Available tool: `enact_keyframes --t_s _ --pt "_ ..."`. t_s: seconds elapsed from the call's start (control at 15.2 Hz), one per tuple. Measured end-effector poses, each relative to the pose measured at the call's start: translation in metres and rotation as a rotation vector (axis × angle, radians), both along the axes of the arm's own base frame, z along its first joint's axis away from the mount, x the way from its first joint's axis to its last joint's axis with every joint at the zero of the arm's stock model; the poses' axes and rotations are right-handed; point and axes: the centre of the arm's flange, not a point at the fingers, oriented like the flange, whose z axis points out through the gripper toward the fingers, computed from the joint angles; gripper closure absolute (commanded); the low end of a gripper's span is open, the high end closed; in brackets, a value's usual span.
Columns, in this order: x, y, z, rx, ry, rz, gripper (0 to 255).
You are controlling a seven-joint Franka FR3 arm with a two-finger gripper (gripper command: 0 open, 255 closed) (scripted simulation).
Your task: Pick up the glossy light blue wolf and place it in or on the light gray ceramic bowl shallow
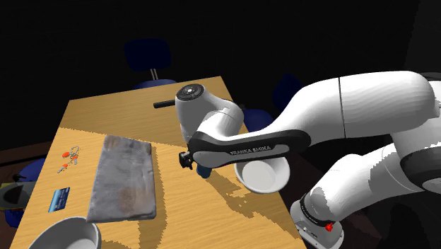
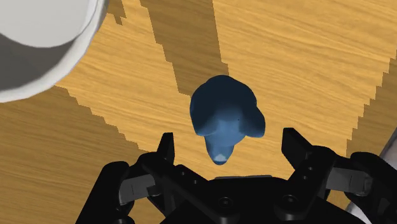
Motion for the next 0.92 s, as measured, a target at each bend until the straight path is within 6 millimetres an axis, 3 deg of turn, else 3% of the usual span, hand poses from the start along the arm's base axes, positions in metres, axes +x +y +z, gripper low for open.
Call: enact_keyframes --t_s 0.26,0.66,0.73,0.92 --pt "0.001 -0.001 -0.021 0.0 0.0 -0.001 0" --pt "0.0 -0.001 -0.024 0.0 -0.001 -0.001 0" --pt "0.0 -0.001 -0.024 0.0 -0.001 -0.001 255" --pt "0.0 -0.001 -0.025 0.0 -0.001 -0.001 255"
